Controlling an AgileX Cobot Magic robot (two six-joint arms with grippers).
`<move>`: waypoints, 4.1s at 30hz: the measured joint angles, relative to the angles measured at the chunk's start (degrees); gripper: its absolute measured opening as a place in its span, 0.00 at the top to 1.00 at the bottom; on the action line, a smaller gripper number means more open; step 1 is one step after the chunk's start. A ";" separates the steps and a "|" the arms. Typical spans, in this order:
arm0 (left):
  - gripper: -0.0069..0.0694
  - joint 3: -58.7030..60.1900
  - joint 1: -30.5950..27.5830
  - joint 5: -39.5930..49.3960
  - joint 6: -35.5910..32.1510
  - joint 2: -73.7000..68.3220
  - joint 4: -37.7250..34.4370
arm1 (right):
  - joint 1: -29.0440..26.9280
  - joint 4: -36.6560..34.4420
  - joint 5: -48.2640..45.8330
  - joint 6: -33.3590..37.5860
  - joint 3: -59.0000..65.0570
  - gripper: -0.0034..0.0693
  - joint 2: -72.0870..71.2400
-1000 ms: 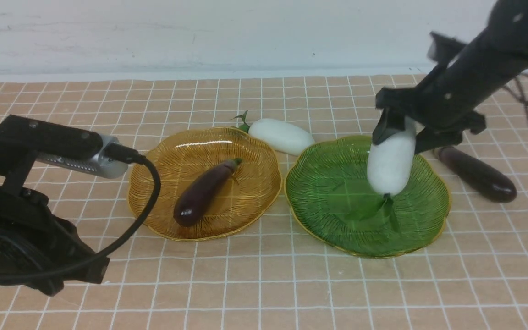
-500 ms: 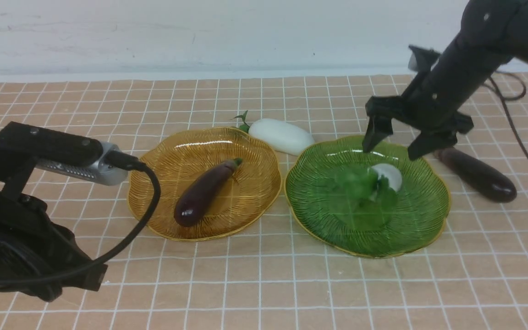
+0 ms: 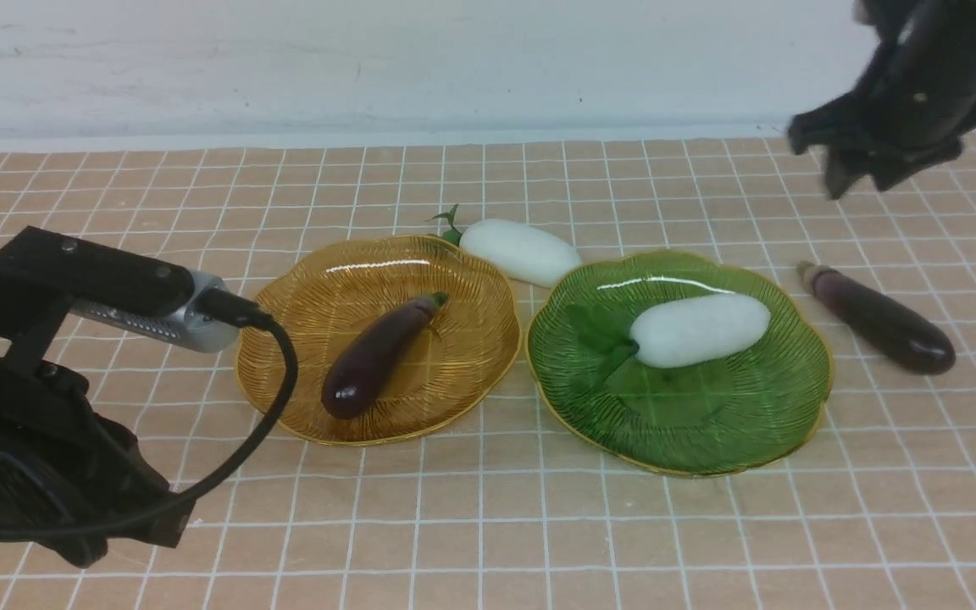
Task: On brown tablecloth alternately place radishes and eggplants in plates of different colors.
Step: 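Pick up the eggplant and place it on the yellow plate with the right gripper, then pick up the white radish and place it on the plate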
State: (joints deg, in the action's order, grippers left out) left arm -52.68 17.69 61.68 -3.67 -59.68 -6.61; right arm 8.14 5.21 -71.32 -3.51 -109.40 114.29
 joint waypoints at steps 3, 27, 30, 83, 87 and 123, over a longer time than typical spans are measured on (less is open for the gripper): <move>0.91 0.00 0.00 0.35 0.00 0.00 0.00 | -3.85 2.99 0.00 -1.45 0.00 0.74 0.11; 0.91 0.00 0.00 0.81 0.00 0.00 -0.45 | -7.23 0.12 0.62 5.21 -0.06 0.44 17.83; 0.91 0.00 0.00 0.81 0.00 0.00 -0.43 | -7.23 0.12 0.56 3.14 -1.30 0.48 15.91; 0.91 -26.78 0.00 -9.66 -5.87 -13.26 -6.65 | 17.91 -6.52 -1.33 3.51 6.87 0.97 -33.29; 0.91 -42.05 0.00 -3.23 -10.36 -24.83 -11.76 | 17.91 -6.37 -1.83 3.51 14.74 0.97 -41.31; 0.89 -83.87 1.69 -2.92 -40.65 -73.50 -24.70 | 17.91 4.45 -2.37 -3.45 28.59 0.97 -63.90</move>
State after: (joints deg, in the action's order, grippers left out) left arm -136.55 19.38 58.76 -44.32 -133.18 -31.31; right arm 26.05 9.66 -73.69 -6.96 -80.82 50.40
